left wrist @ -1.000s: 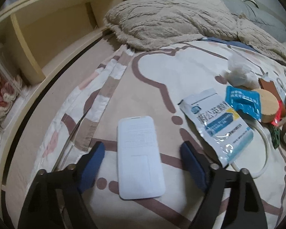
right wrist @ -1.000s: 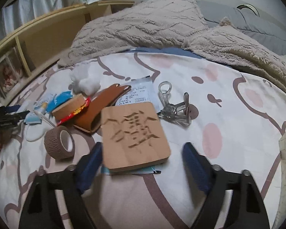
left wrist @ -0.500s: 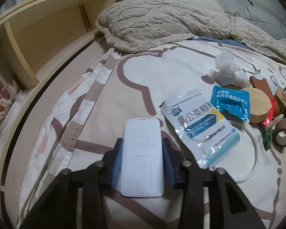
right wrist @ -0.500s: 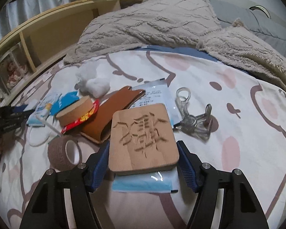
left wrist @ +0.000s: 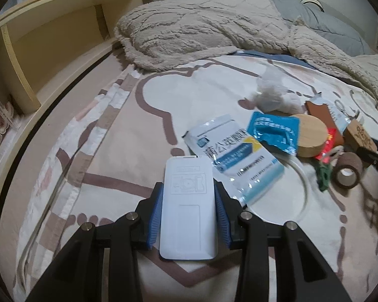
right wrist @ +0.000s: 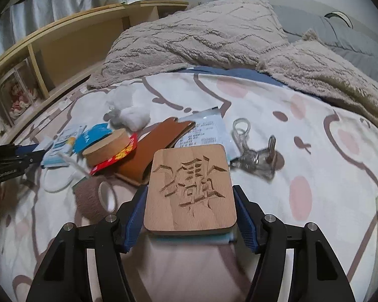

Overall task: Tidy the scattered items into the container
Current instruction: 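Grasp the white phone case with the left gripper while the right grasps the wooden coaster, then lift and carry the phone case and wooden coaster toward the white box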

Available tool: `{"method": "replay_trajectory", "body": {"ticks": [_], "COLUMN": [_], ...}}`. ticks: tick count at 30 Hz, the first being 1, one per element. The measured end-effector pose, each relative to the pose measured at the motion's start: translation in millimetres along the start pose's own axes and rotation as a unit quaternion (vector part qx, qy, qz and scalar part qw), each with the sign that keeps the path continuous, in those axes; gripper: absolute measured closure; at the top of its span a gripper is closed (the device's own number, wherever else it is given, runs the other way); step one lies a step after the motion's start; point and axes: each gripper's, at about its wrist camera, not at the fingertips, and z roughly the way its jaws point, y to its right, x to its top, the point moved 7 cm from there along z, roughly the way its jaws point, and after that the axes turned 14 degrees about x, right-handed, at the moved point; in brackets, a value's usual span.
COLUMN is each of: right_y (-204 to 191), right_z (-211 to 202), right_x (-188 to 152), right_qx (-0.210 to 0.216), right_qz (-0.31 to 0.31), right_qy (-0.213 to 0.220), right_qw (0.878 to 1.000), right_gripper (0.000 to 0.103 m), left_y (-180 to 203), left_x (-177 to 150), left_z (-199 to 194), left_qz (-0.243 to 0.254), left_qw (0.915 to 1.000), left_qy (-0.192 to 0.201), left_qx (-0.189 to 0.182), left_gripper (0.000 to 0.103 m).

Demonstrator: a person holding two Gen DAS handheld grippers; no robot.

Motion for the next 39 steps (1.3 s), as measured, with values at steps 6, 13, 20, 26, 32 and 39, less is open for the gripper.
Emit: {"method": "replay_trajectory", "body": {"ticks": [6, 13, 20, 26, 32, 39], "right_y": [-9.6, -19.1, -26.0, -33.8, -43.4, -49.1], "right_z": [-13.9, -36.5, -64.1, -86.1, -102.9, -126.2], "right_x": [-17.5, -40.9, -65.2, -85.8, -105.5, -132.3], "right_qx": [-0.011, -0.021, -0.033, -0.043, -0.045, -0.049], "right_qz": [0.013, 0.029, 0.052, 0.065, 0.074, 0.095], "right_qy": [-0.006, -0.012, -0.009, -0.004, -0.004, -0.007], "right_qw": [1.000, 0.999, 0.998, 0.997, 0.996, 0.994], "right_gripper": [0.037, 0.037, 0.037, 0.037, 0.037, 0.037], "left_y": [7.2, 14.0, 25.5, 38.7, 58.1, 75.1], "left_x": [-4.2, -14.3, -33.3, -48.7, -73.0, -85.2], "left_z": [-14.1, -34.2, -54.4, -74.7, -88.9, -106.2], "left_qz": [-0.004, -0.005, 0.000, 0.023, 0.062, 0.089], "left_qw": [0.9999, 0.9995, 0.9987, 0.9975, 0.9943, 0.9903], "left_qy": [-0.004, -0.004, -0.007, -0.003, -0.009, -0.013], "left_qx": [-0.016, -0.032, -0.050, -0.068, -0.087, -0.106], "left_gripper": [0.064, 0.064, 0.064, 0.064, 0.064, 0.064]}}
